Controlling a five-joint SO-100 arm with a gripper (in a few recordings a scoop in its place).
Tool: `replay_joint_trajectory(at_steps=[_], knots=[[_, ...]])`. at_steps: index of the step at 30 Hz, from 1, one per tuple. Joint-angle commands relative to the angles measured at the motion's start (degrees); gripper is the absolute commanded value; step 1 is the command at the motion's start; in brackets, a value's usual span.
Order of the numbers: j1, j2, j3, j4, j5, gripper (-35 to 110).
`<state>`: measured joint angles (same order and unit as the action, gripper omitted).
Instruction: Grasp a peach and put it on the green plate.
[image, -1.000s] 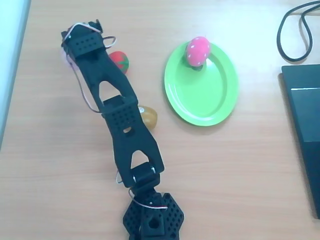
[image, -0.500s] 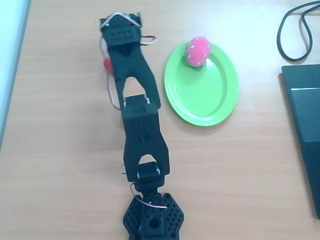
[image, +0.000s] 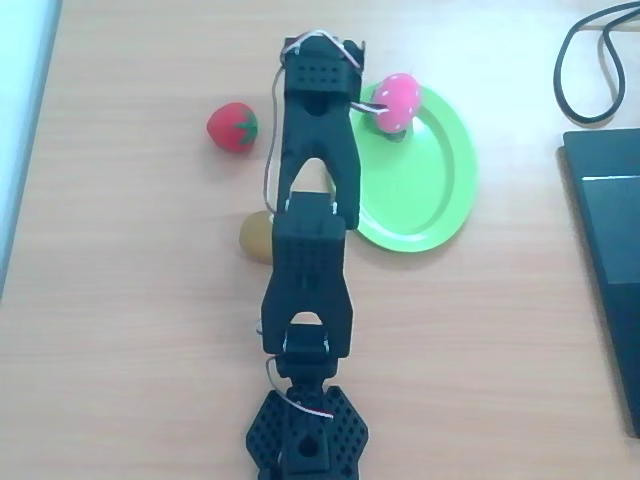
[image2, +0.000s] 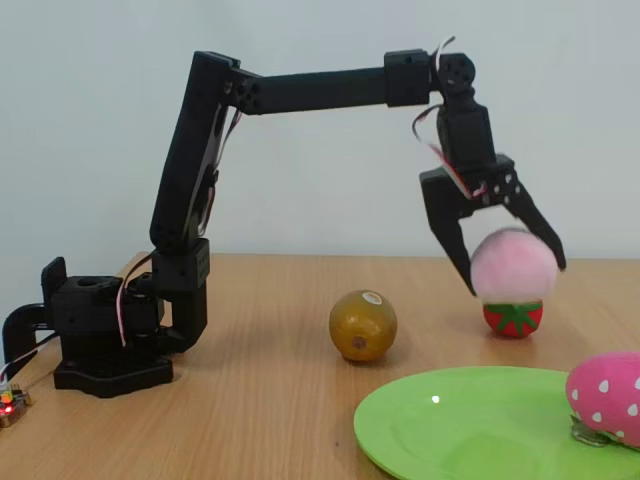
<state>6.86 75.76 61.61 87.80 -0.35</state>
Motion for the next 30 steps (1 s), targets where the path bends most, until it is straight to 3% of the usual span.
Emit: replay_joint_trajectory(at_steps=[1, 15, 30], knots=[[3.43, 2.2, 1.58, 0.26, 0.44, 37], [13.45, -2.64, 8.35, 0.26, 4.92, 35], [16.52, -6.15, 9.93, -1.67, 5.98, 35]])
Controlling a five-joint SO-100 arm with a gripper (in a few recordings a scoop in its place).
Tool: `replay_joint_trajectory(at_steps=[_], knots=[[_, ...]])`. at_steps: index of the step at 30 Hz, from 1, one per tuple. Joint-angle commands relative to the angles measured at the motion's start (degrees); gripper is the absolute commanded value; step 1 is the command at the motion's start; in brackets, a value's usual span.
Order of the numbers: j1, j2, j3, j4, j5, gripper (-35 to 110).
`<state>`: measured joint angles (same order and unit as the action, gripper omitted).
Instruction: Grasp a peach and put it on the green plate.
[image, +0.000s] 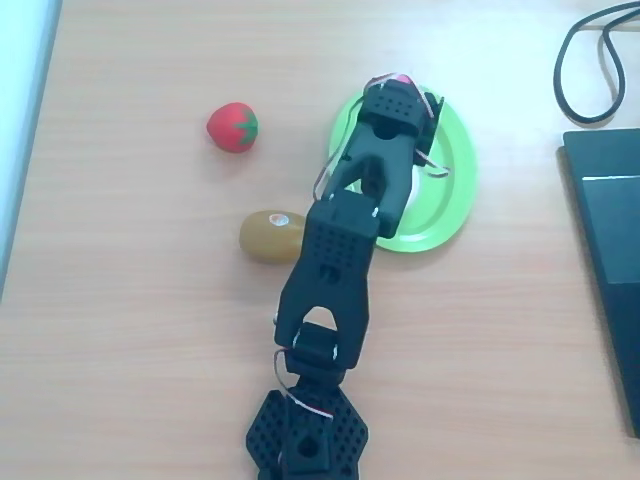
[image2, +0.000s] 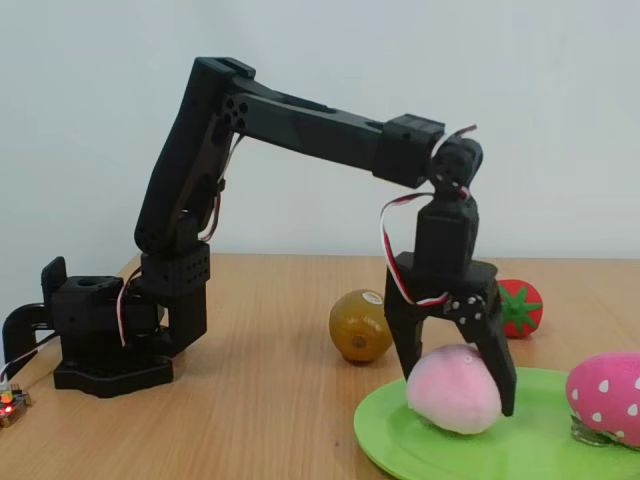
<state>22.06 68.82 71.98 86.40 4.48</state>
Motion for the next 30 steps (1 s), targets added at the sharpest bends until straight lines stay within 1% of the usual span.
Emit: replay_joint_trajectory(at_steps=[1, 14, 30], knots=[[1.49, 0.35, -0.62, -0.62, 1.05, 35], [2.81, -4.04, -3.16, -0.97, 0.44, 39], [1.05, -0.62, -2.11, 1.76, 1.49, 41]])
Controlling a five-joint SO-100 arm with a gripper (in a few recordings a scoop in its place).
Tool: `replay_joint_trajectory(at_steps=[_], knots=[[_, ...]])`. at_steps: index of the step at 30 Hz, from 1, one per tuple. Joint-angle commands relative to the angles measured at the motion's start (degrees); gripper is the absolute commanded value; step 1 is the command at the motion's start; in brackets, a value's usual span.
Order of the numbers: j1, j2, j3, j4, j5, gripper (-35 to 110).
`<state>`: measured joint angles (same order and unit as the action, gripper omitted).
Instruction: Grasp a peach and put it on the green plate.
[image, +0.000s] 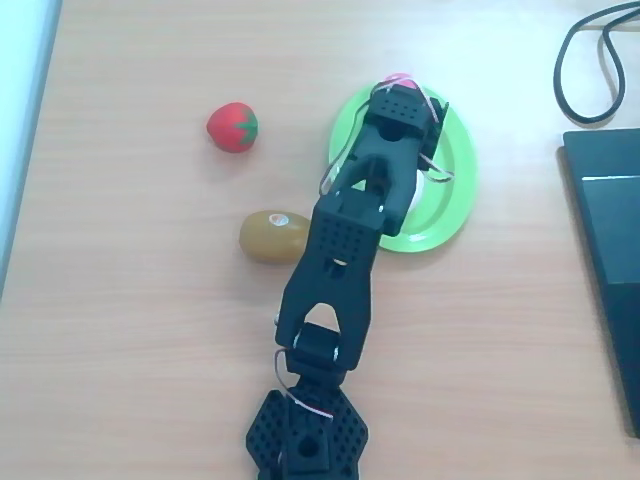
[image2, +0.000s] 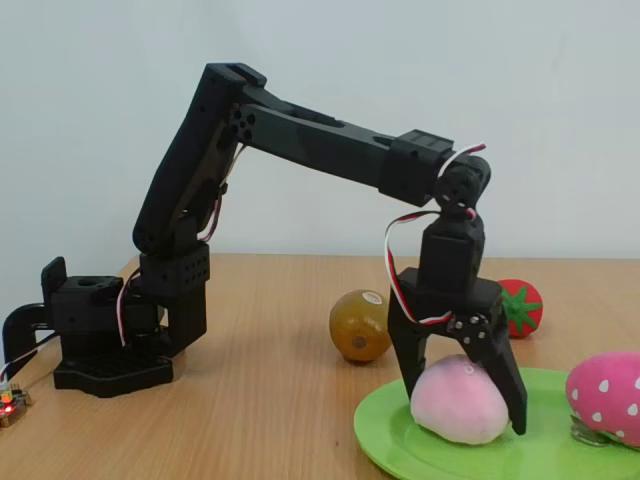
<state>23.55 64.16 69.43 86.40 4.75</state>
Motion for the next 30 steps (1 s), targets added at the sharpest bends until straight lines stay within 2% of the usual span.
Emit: replay_joint_trajectory(at_steps=[1, 8, 24, 30], knots=[[-0.88, 4.48, 0.7, 1.93, 1.32, 41], [-3.43, 7.56, 2.2, 3.43, 2.81, 44], [-3.16, 8.53, -0.18, 5.1, 3.34, 61], [-4.92, 10.81, -0.7, 5.54, 3.87, 62]])
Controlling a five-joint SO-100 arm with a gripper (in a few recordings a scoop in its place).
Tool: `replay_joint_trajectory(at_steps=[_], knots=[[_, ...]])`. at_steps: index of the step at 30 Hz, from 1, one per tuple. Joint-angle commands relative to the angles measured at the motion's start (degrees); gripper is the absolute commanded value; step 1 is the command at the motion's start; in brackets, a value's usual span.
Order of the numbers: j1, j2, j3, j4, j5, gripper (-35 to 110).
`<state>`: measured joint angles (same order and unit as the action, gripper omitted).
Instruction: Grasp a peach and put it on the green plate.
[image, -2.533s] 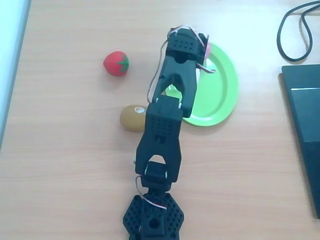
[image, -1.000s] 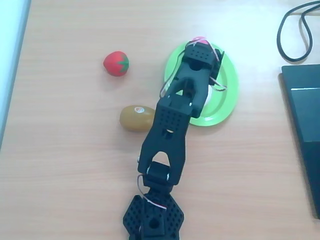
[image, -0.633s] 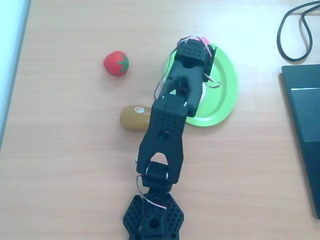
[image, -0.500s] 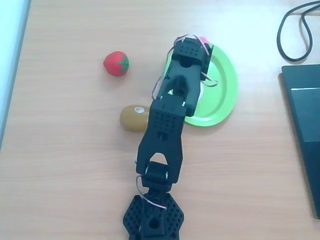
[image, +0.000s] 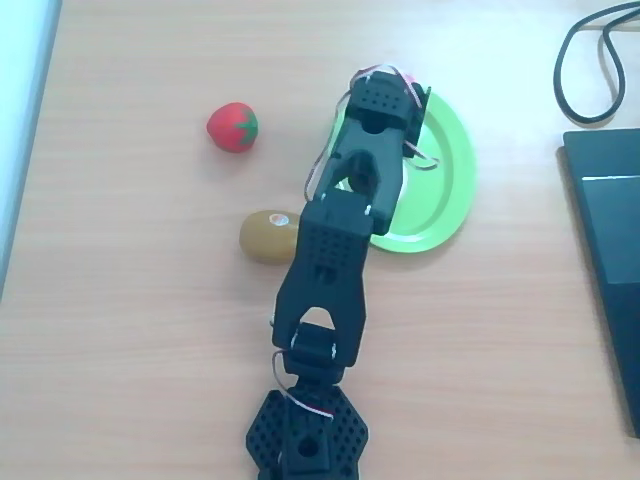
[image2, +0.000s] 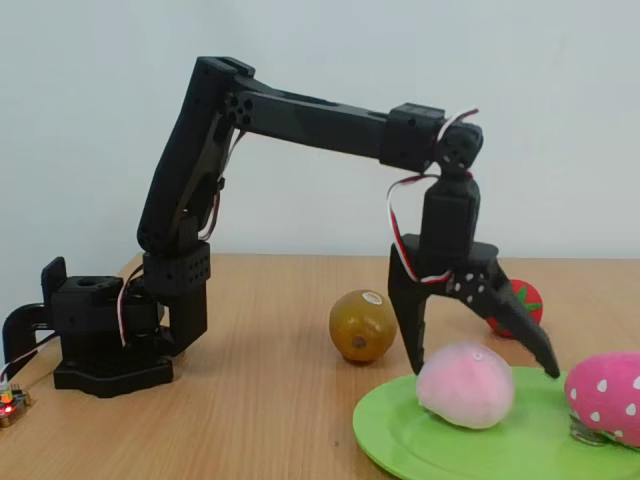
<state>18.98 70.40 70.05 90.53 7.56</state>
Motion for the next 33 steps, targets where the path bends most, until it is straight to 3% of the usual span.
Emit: replay_joint_trajectory(at_steps=[1, 18, 22, 27, 32, 33], knots=[[-0.7, 5.1, -1.14, 1.49, 1.23, 61], [-19.16, 26.63, 7.65, 0.62, 2.55, 62], [-22.41, 36.12, 17.31, -8.26, -0.09, 44], [-25.4, 47.64, 29.79, -17.75, -2.99, 31], [-28.48, 59.15, 41.13, -23.2, -4.92, 0], [-29.0, 61.52, 43.24, -23.73, -5.01, 0]])
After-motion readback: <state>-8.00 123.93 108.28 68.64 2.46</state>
